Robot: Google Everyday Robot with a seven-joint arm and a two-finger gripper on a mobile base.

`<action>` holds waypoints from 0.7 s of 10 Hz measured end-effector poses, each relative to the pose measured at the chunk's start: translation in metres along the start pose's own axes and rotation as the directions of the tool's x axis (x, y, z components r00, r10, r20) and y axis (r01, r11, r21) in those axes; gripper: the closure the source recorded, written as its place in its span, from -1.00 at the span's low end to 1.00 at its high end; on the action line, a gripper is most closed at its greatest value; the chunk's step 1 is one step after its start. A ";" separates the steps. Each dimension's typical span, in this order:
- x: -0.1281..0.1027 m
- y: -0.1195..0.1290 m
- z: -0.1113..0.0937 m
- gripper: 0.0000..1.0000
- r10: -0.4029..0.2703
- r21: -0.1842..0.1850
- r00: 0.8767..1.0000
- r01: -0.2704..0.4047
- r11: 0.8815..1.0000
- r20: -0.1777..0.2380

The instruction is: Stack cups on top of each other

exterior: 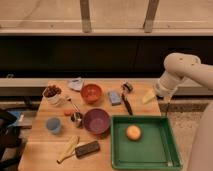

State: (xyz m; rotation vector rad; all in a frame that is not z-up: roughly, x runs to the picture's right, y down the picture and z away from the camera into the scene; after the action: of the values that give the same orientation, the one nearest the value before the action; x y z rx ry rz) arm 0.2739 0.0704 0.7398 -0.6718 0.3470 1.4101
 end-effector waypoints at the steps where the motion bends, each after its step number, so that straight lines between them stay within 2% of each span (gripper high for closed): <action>1: -0.001 0.003 -0.001 -0.60 -0.018 -0.004 1.000 0.018 1.000 0.004; 4: -0.008 0.020 -0.008 -0.60 -0.084 -0.030 0.996 0.084 0.996 0.019; 6: -0.014 0.041 -0.013 -0.60 -0.146 -0.068 0.989 0.148 0.987 0.032; 7: -0.018 0.063 -0.015 -0.60 -0.196 -0.089 0.980 0.199 0.976 0.042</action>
State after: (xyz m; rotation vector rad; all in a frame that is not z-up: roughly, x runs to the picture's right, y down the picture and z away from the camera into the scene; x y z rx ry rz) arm 0.2124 0.0482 0.7245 -0.7374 0.1843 1.2511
